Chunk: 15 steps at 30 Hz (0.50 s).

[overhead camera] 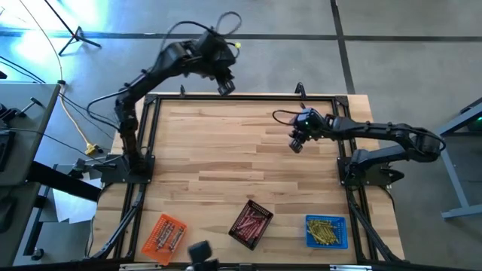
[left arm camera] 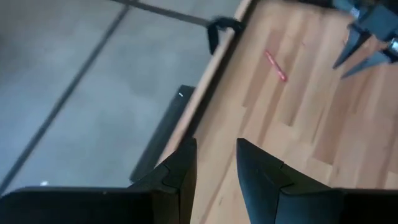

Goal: Sort crayons
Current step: Put the red crayon into the black bin

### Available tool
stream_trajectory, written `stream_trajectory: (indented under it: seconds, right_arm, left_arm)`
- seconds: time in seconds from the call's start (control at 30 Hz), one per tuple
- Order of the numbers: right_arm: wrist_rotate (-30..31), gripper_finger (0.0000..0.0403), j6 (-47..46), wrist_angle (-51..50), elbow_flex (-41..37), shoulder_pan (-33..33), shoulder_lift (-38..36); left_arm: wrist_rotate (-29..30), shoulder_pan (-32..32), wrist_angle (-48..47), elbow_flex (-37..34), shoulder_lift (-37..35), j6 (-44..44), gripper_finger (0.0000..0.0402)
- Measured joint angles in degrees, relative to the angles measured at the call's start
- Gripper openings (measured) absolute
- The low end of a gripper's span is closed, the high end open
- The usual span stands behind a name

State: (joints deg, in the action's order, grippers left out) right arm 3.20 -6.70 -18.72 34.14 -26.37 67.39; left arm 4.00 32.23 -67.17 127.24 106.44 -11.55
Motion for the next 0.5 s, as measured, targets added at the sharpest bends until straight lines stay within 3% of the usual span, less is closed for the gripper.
stream_trajectory:
  seconds: [0.33, 0.43, 0.5]
  right_arm:
    - [3.2, 0.0083, 0.04, -28.83, 8.6, 0.04, -0.04]
    - [4.29, 0.0083, 5.17, -29.86, 9.72, 0.04, -0.04]
    - [5.14, 0.0083, 13.6, -28.27, 9.66, 0.04, 0.04]
  left_arm:
    - [-2.82, -2.06, 3.7, -0.03, 14.32, -2.22, 0.0101]
    - [-2.56, -2.73, 4.4, -0.07, 16.92, -2.22, 0.0101]
    - [-2.3, -2.89, 4.26, -0.07, 17.71, -2.18, 0.0101]
